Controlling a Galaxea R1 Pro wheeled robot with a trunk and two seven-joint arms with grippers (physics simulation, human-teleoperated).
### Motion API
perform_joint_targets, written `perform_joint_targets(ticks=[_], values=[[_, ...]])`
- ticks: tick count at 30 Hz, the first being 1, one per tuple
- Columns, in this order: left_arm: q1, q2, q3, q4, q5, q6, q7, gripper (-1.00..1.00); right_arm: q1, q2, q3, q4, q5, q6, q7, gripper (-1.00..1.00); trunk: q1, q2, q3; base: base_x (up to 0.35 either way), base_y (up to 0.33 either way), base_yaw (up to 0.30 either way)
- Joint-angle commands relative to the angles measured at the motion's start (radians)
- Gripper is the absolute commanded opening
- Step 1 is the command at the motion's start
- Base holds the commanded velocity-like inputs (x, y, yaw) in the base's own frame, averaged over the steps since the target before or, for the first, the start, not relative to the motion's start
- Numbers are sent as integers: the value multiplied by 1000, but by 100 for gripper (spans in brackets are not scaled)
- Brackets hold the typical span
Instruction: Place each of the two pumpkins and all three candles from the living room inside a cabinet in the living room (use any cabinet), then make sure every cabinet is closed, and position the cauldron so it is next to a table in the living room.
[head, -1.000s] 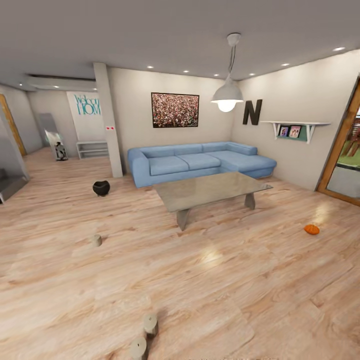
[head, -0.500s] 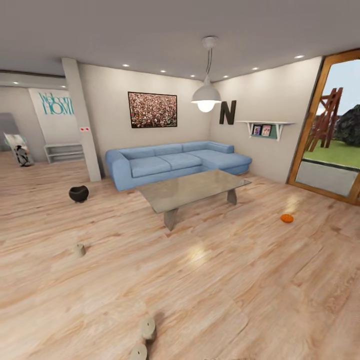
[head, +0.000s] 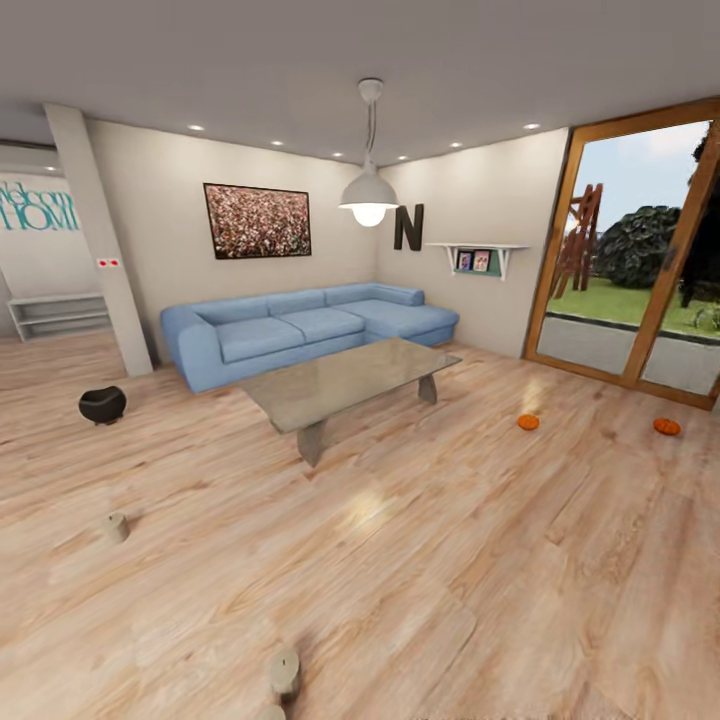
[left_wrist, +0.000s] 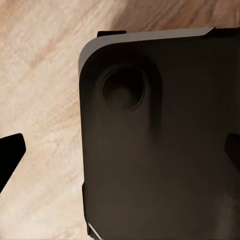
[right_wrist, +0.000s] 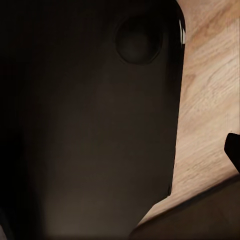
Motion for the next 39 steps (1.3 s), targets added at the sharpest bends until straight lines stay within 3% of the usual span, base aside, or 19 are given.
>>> perform_joint_targets(ticks=[1,39], values=[[-1,0,-1,1,0,-7,-1,100,0,0,-1,0,0,0,0,100,0,0,0,0,30,-293],[0,0,-2,1,-3,-28,-1,100,0,0,-3,2,-2,-1,1,100,0,0,22,0,2,-283]])
